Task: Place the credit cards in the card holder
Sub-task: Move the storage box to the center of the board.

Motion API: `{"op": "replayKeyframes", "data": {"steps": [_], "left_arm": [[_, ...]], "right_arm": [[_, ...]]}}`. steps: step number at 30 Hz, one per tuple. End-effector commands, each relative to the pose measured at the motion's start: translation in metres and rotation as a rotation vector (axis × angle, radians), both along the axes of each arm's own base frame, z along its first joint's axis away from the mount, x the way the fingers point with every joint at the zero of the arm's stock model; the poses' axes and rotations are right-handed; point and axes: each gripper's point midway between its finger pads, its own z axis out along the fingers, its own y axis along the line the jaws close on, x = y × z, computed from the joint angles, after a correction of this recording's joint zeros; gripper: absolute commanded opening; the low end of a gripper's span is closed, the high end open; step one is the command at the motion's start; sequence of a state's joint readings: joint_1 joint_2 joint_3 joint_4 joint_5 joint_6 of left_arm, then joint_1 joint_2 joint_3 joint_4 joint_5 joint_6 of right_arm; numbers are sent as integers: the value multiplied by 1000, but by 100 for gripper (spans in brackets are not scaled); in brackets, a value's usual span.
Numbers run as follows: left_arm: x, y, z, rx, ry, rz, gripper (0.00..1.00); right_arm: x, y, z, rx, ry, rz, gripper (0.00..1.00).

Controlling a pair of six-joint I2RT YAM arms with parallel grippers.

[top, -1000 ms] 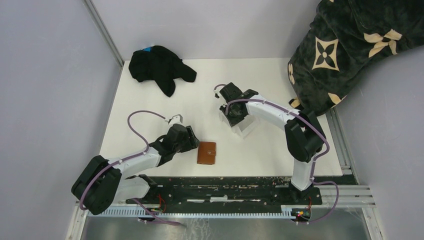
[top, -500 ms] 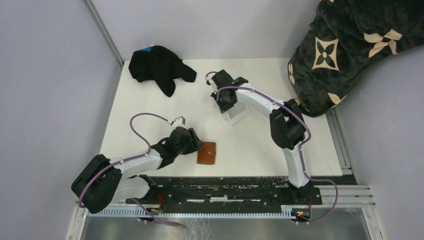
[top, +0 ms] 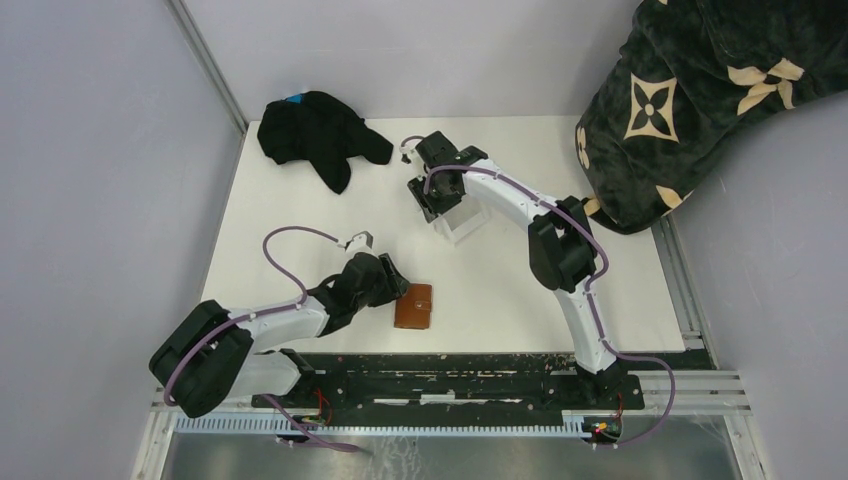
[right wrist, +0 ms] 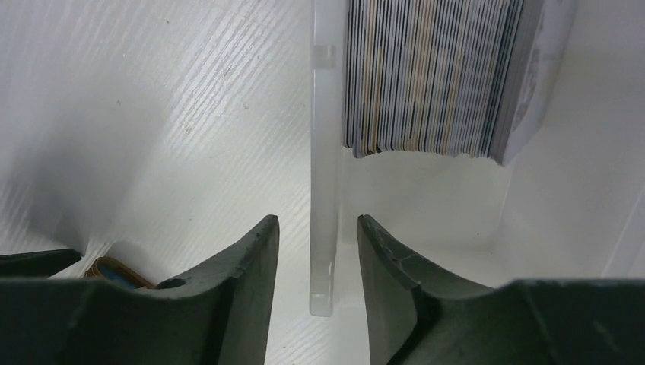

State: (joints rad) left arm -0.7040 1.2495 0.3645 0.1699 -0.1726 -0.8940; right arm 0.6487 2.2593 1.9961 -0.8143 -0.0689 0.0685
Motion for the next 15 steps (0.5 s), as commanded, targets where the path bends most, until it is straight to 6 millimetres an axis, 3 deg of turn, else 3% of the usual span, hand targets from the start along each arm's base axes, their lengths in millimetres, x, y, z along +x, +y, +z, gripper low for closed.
{"op": "replayKeyframes", "data": {"steps": [1,4,8,15], "left_arm": [[-19,10,-26,37,101,22,59],[-18,8,-25,31,104,21,58],[-20,7,-23,28,104,13,57],[-11,11,-6,70,52,14,59]], "right_arm": [[15,10,36,45,-85,3,52],[20,7,57,51,-129,-17,59],[22,0,94,63,-211,-65,61],[8,-27,170,64,-428,-144,63]]}}
